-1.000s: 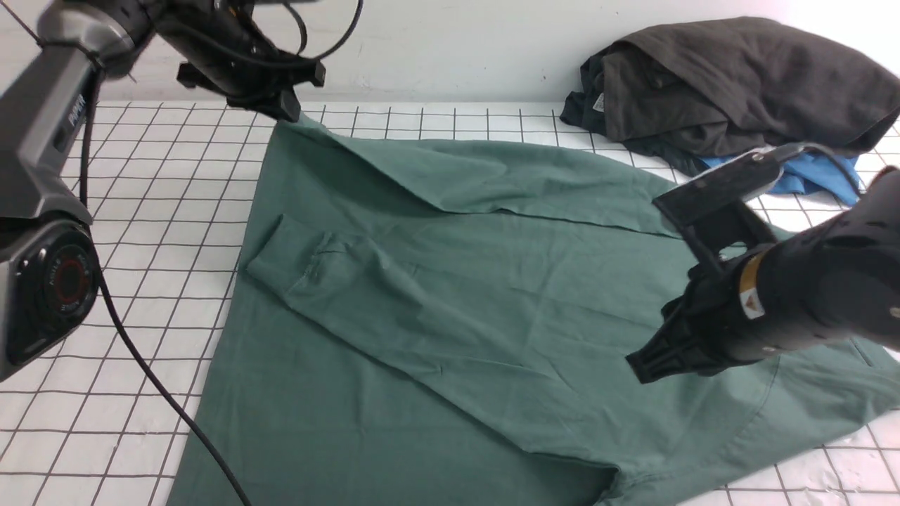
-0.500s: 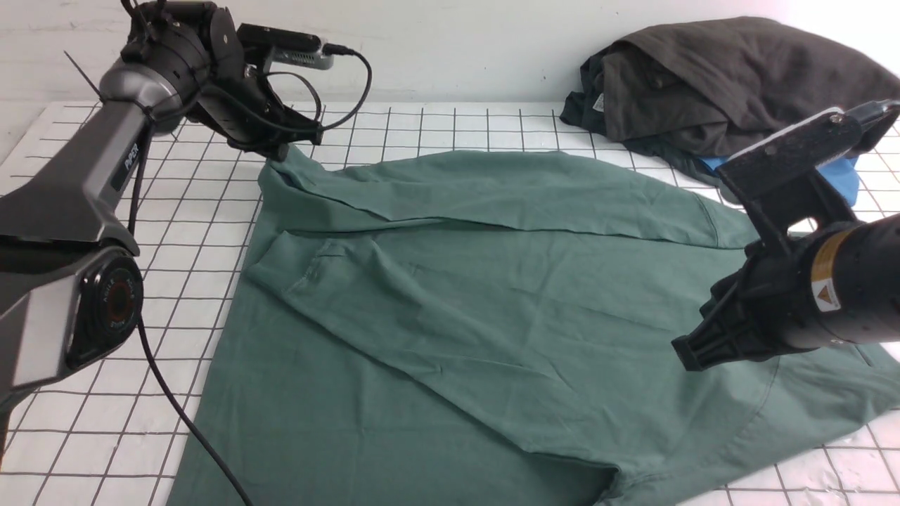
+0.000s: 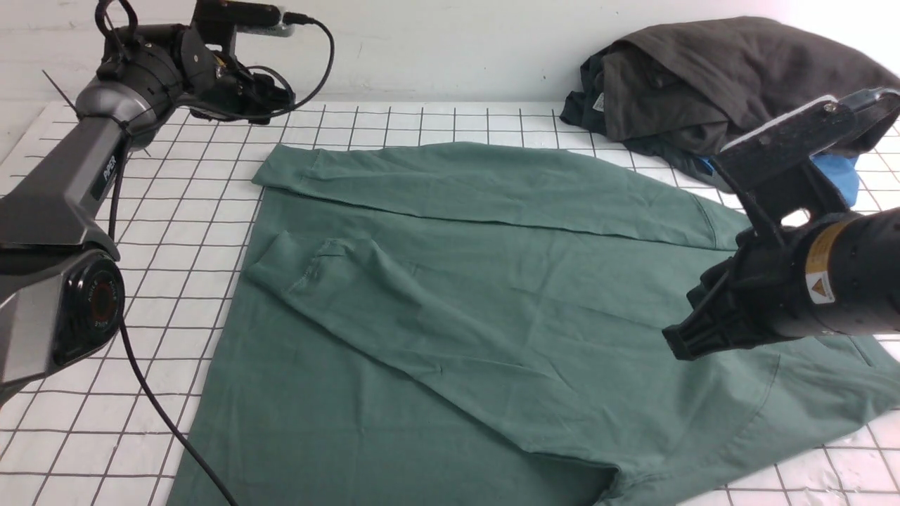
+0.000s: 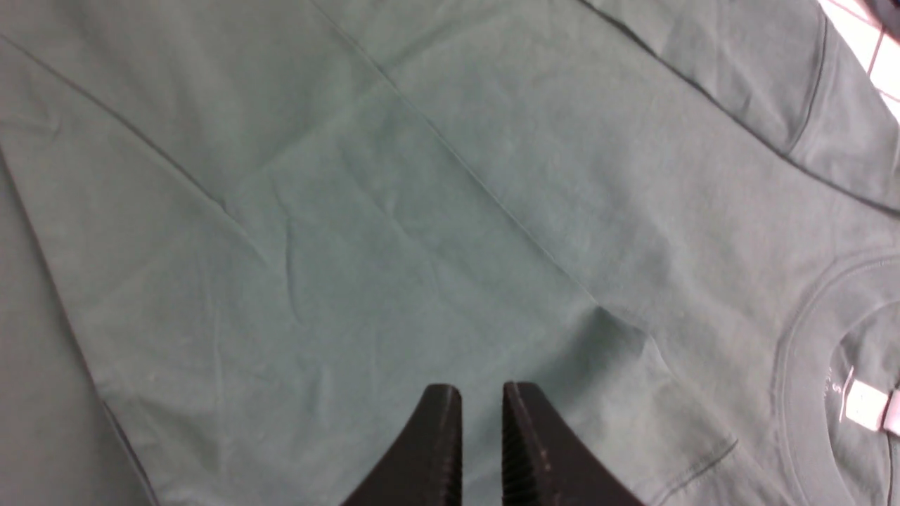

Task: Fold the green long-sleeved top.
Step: Use the left arm to clamp the cuff farthest from it, then use the left arm to drag and drop the cuff onto the cuff closest to the left arm

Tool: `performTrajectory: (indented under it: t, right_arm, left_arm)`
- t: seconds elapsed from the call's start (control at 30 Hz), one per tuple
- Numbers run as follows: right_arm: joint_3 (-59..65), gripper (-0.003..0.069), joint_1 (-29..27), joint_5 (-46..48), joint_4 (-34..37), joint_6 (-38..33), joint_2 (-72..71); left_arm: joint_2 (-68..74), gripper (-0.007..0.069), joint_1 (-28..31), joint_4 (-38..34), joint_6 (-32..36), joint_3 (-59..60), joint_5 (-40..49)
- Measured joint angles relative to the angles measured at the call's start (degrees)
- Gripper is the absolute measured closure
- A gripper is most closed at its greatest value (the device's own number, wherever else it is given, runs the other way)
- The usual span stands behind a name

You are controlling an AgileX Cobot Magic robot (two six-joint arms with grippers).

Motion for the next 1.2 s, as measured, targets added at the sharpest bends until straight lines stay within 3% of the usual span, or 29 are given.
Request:
performTrajectory:
  t: [0.33,0.5,0.57,0.73,0.8,1.07,1.13,1.2]
  right_arm:
    - [0.0,0.0572,0.0,-1.6,0.3,0.0,2.4]
    - [0.0,0.0572,0.0,-0.7,0.4,0.0,2.8]
    - [0.0,0.0572,0.0,-0.5,0.4,-0.1,2.8]
    - [0.0,0.0572,0.0,-0.3,0.5,-0.6,2.8]
    - [0.0,0.0572,0.0,-0.3,0.5,-0.6,2.8]
    - [0.0,0.0572,0.0,0.5,0.3,-0.7,2.8]
    - [0.0,0.0572,0.0,2.1,-1.5,-0.9,2.8]
    - [0.0,0.0572,0.0,3.2,-3.2,-0.9,2.8]
  left_arm:
    - [3.7,0.0209,0.4,-1.8,-0.9,0.0,3.6]
    - [5.2,0.0214,1.0,-2.2,-5.8,-0.1,3.2]
    - [5.3,0.0256,1.0,-2.3,-6.9,-0.3,3.2]
    - [5.3,0.055,1.0,-4.0,-6.0,-0.6,3.8]
    - [5.3,0.0604,1.0,-5.1,-4.2,-1.1,4.7]
    - [1.9,0.0622,1.0,-10.7,1.9,-8.1,15.6]
    - [-1.7,0.0622,0.7,-12.4,3.6,-12.4,25.1]
    - [-4.1,0.0622,0.1,-12.6,4.3,-14.9,28.9]
